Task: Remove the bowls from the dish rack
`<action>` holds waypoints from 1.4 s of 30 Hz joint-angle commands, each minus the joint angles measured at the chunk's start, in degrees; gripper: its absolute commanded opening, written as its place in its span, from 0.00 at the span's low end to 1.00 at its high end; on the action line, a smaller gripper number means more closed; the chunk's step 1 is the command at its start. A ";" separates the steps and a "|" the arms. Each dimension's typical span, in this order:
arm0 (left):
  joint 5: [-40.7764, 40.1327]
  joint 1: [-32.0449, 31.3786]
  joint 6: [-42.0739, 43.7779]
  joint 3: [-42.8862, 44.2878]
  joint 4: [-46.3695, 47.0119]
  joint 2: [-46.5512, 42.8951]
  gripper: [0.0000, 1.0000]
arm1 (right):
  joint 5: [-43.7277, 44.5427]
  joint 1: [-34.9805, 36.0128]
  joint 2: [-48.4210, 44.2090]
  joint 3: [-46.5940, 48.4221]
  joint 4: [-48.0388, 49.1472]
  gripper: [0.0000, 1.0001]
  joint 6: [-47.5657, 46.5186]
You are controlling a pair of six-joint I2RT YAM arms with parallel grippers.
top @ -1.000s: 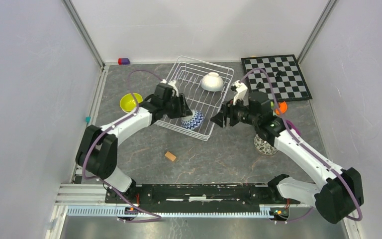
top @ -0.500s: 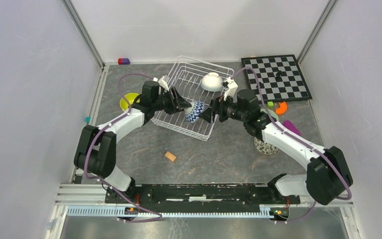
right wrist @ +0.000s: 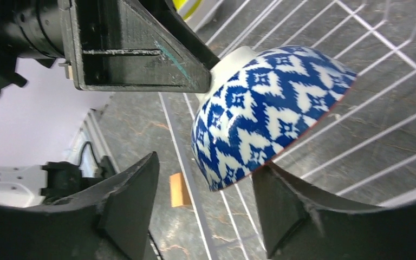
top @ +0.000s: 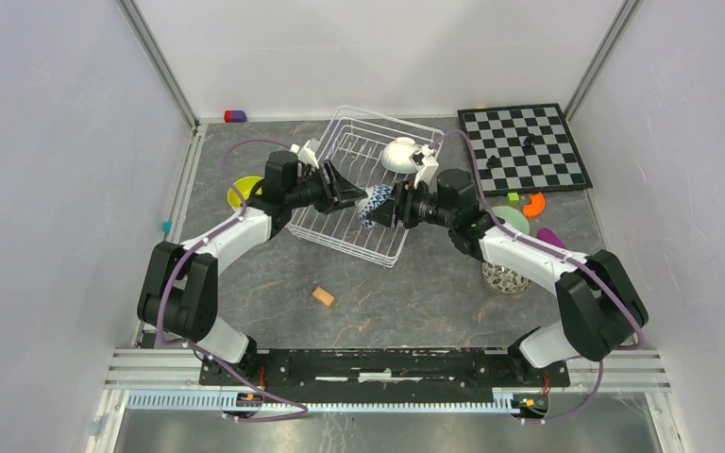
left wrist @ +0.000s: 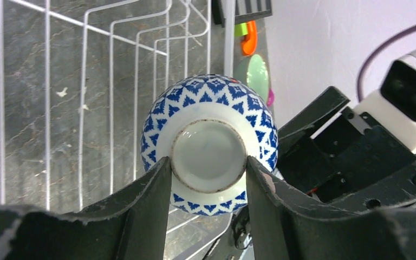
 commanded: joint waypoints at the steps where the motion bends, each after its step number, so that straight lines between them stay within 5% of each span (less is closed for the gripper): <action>1: 5.31 0.21 -5.88 -0.68 8.38 -3.34 0.26 | -4.77 0.29 0.74 0.61 9.94 0.63 3.96; 3: 6.06 0.24 -6.91 -1.21 9.67 -3.60 0.26 | -4.78 0.30 0.31 -0.07 11.92 0.50 4.79; 5: 6.56 0.18 -7.41 -1.62 10.34 -3.90 0.28 | -4.59 0.32 -0.13 -0.28 12.00 0.23 4.74; 8: 6.54 0.20 -6.91 -2.32 10.49 -4.98 0.48 | -4.58 0.33 -1.11 -0.61 11.53 0.00 4.09; 12: 4.40 0.33 -5.31 -3.47 8.84 -7.88 0.66 | -3.70 0.34 -4.19 0.05 6.92 0.00 0.08; 19: -4.15 0.23 2.19 -3.53 -1.63 -16.18 0.72 | 6.39 0.33 -12.30 10.15 -19.35 0.00 -19.40; 24: -7.95 0.24 4.46 -3.87 -6.12 -18.96 0.73 | 20.49 0.34 -20.80 9.30 -29.35 0.02 -26.39; 34: -8.94 0.22 4.88 -2.63 -7.81 -18.86 0.73 | 53.17 0.34 -34.84 -2.52 -44.11 0.00 -16.09; 42: -9.17 0.20 4.64 -2.55 -7.83 -18.64 0.73 | 52.90 -0.71 -24.89 6.06 -69.60 0.00 -7.96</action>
